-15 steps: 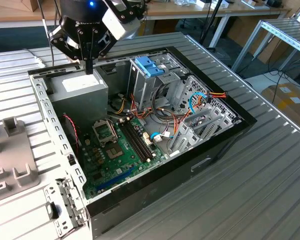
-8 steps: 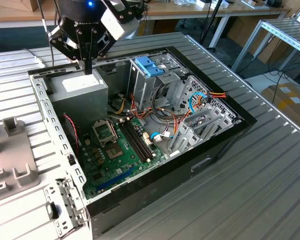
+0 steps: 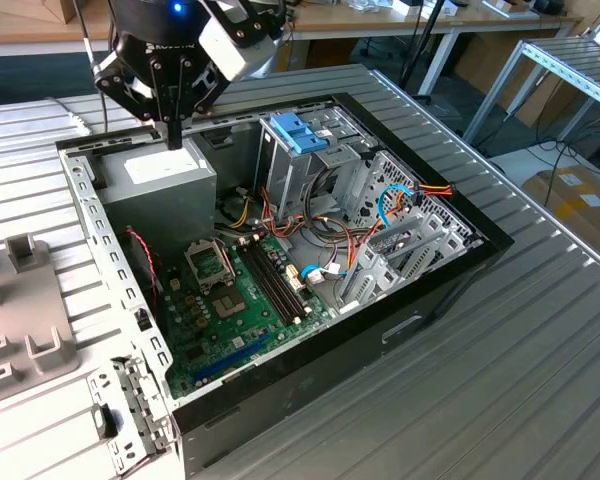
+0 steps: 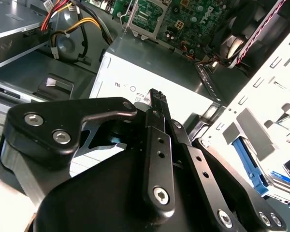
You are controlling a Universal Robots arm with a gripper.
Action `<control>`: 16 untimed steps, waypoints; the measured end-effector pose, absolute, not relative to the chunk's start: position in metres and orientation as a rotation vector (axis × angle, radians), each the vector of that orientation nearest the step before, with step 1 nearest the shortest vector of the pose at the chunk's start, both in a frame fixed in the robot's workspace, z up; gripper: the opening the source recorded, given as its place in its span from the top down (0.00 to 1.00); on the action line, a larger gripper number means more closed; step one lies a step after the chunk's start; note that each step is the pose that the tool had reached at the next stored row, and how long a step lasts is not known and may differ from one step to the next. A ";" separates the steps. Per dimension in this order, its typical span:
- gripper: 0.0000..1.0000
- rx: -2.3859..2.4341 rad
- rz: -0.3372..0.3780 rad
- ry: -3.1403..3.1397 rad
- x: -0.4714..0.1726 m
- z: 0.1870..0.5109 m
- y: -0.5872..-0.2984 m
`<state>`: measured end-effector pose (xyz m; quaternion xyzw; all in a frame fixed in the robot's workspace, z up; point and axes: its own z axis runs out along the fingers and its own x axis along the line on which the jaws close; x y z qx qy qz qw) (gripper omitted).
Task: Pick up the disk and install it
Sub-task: 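Reach for the disk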
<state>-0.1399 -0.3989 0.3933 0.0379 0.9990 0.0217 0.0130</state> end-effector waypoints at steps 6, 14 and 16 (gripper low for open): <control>0.89 0.118 0.068 3.113 -0.143 0.393 -0.399; 0.89 0.118 0.068 3.112 -0.150 0.393 -0.399; 0.89 0.118 0.068 3.112 -0.151 0.393 -0.399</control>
